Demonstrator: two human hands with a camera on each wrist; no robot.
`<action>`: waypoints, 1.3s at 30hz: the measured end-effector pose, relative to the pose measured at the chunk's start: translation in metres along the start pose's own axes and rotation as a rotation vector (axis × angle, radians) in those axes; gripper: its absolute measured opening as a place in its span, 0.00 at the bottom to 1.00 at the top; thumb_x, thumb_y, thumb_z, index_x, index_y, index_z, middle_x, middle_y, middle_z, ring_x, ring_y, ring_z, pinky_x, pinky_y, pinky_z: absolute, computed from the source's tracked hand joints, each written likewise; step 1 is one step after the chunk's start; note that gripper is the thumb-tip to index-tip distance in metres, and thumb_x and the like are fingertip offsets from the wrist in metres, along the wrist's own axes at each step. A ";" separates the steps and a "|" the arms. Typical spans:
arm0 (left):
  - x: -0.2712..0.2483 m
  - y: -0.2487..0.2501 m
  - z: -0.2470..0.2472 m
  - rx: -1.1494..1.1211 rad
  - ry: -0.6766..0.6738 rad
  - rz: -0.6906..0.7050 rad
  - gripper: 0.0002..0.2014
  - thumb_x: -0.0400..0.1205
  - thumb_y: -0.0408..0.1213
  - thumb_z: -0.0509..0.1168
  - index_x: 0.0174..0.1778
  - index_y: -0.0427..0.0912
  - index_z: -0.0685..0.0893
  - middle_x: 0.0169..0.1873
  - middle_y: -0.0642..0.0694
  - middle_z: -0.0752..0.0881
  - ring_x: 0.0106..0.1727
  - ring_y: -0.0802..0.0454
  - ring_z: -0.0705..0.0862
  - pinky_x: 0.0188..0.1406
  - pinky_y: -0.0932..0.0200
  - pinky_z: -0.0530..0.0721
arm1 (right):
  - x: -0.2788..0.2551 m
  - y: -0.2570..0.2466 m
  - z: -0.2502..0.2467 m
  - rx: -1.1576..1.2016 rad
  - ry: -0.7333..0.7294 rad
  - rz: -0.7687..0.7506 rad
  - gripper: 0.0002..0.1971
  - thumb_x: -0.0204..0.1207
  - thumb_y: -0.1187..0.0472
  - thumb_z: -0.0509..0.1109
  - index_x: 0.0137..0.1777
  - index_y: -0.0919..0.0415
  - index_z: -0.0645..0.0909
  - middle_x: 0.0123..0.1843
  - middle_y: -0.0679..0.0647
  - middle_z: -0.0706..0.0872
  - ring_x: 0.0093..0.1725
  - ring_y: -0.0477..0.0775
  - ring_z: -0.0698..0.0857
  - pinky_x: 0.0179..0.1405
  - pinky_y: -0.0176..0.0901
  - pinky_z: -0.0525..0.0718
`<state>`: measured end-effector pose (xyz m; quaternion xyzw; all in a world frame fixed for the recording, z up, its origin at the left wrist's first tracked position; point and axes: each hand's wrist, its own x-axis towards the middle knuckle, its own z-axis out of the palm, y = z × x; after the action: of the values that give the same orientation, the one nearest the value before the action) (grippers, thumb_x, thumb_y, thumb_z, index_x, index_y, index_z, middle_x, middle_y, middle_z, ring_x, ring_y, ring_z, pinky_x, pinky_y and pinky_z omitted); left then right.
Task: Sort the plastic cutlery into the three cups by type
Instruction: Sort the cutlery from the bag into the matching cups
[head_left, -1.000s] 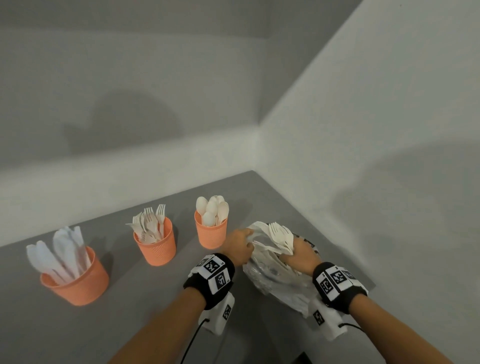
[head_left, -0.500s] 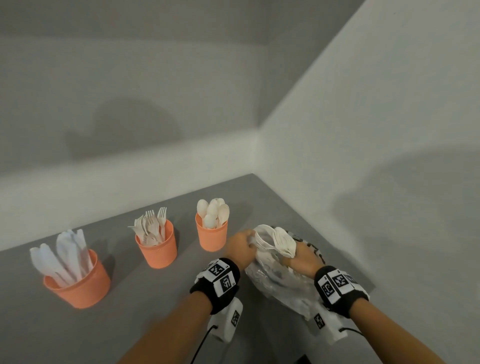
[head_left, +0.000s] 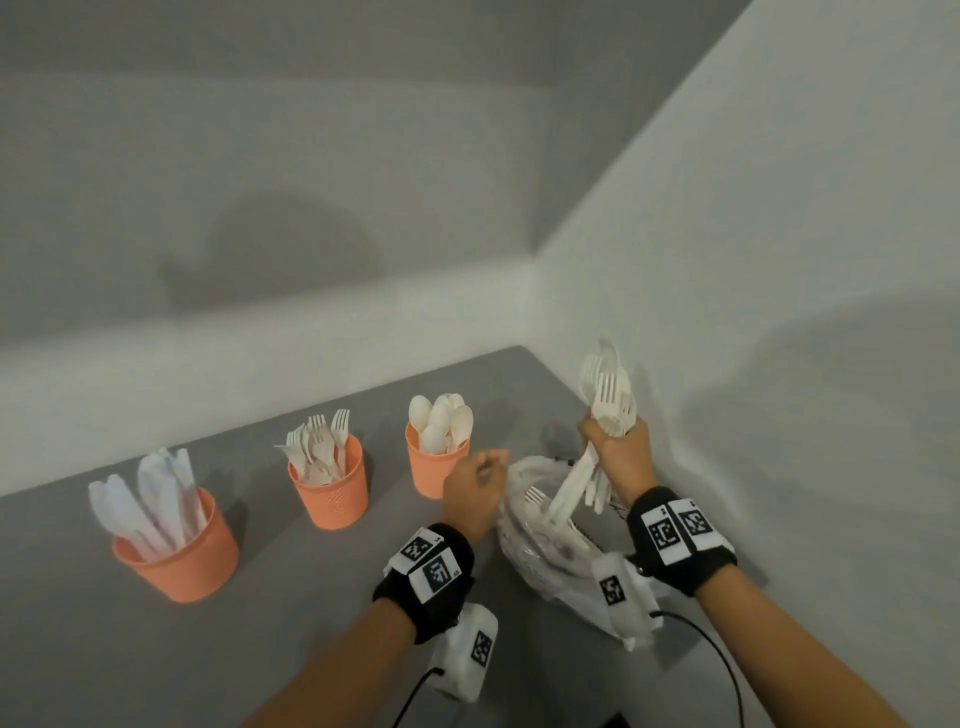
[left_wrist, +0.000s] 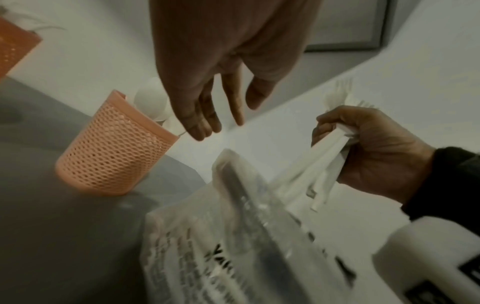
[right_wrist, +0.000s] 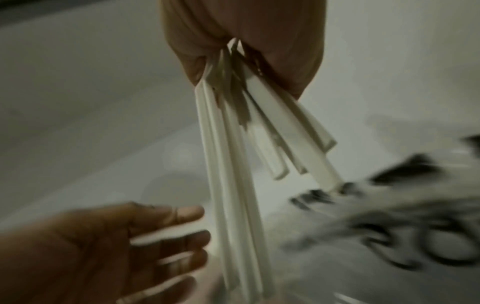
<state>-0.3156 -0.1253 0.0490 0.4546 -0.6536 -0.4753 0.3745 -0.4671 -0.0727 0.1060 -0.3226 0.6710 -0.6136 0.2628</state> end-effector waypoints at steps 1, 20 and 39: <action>0.000 0.001 -0.004 -0.096 0.063 -0.032 0.09 0.83 0.32 0.61 0.51 0.32 0.85 0.39 0.47 0.83 0.41 0.55 0.80 0.39 0.74 0.75 | 0.000 -0.009 0.006 0.050 0.004 -0.016 0.13 0.72 0.76 0.66 0.32 0.58 0.77 0.29 0.54 0.78 0.22 0.40 0.78 0.29 0.36 0.77; -0.065 -0.017 -0.119 -0.644 -0.029 -0.394 0.13 0.82 0.51 0.53 0.45 0.48 0.79 0.29 0.55 0.85 0.33 0.61 0.82 0.40 0.63 0.78 | -0.092 0.002 0.194 0.343 -0.378 0.180 0.10 0.70 0.75 0.70 0.37 0.59 0.80 0.29 0.48 0.85 0.30 0.45 0.84 0.35 0.39 0.83; -0.095 -0.031 -0.152 -0.220 -0.096 -0.535 0.17 0.84 0.51 0.54 0.45 0.41 0.79 0.29 0.45 0.85 0.29 0.51 0.84 0.32 0.59 0.84 | -0.120 0.032 0.191 0.215 -0.901 0.403 0.15 0.80 0.59 0.64 0.64 0.63 0.78 0.42 0.58 0.89 0.37 0.51 0.89 0.36 0.39 0.87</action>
<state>-0.1391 -0.0823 0.0545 0.5447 -0.4720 -0.6460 0.2514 -0.2490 -0.1057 0.0484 -0.3908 0.4730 -0.4161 0.6712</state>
